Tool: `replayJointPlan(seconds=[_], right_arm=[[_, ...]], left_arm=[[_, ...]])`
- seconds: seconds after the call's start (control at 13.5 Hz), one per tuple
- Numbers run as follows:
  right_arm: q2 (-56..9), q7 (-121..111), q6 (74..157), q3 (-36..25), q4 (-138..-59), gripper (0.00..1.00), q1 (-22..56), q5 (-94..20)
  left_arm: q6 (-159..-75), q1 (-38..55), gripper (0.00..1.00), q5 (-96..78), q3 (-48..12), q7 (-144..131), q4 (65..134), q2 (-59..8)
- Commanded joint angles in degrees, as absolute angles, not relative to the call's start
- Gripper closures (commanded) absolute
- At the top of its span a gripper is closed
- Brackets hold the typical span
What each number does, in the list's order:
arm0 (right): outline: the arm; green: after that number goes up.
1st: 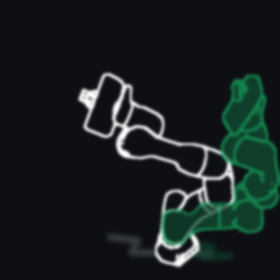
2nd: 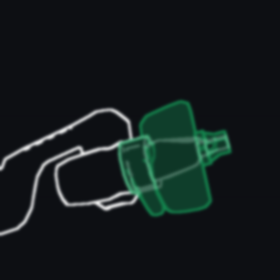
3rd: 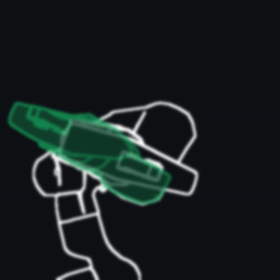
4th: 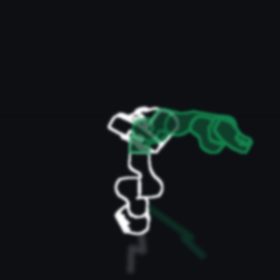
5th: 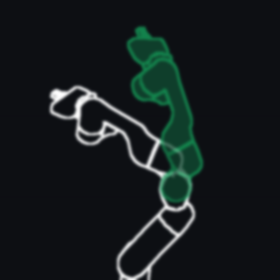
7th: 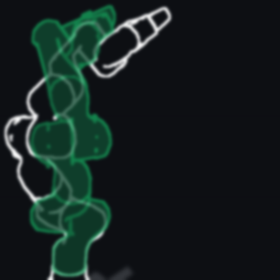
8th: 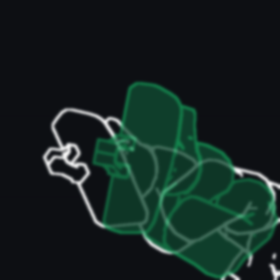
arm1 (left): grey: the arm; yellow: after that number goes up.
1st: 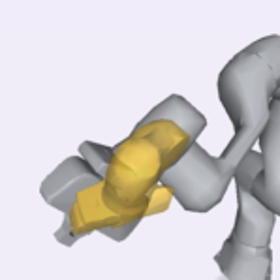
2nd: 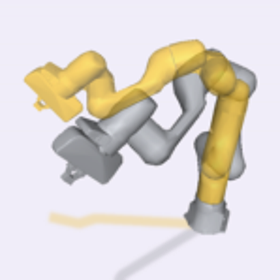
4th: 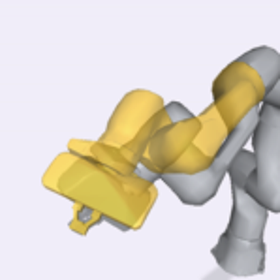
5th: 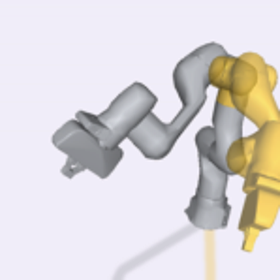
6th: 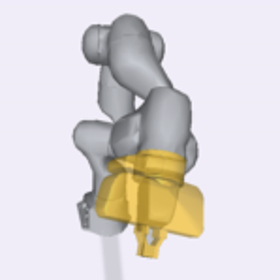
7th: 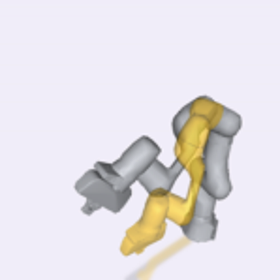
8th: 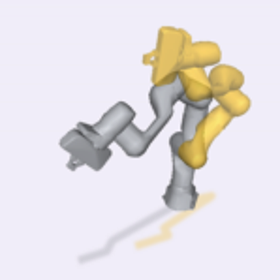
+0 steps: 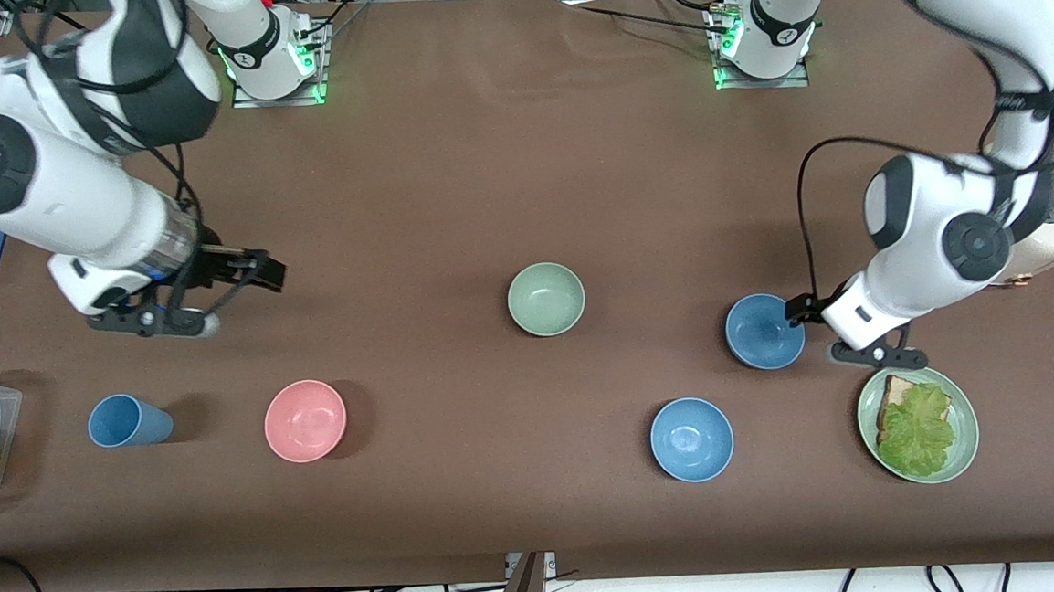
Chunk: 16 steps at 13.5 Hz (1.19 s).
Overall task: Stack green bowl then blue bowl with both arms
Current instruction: 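Release the green bowl with the right gripper while the left gripper reaches the blue bowl, then grasp the blue bowl rim with the left gripper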
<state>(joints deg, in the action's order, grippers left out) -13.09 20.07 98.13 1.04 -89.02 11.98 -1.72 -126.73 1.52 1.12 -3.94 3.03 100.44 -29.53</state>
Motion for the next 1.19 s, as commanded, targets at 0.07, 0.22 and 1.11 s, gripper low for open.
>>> replayJointPlan(seconds=[0.07,0.22,1.11], right_arm=[[-5.02,15.66,95.29,4.99,-94.75,0.00,4.86,-2.20],[-4.39,13.28,94.84,5.71,-94.40,0.00,3.43,-2.11],[-5.53,7.38,83.50,5.27,-85.71,0.00,1.84,-1.41]], left_arm=[[-130.15,1.41,0.15,0.09,-4.04,5.27,100.72,-33.74],[-130.17,1.41,0.66,0.09,-4.04,7.02,100.81,-34.27],[-123.95,1.23,1.00,-2.35,-5.79,10.30,98.27,-28.92]])
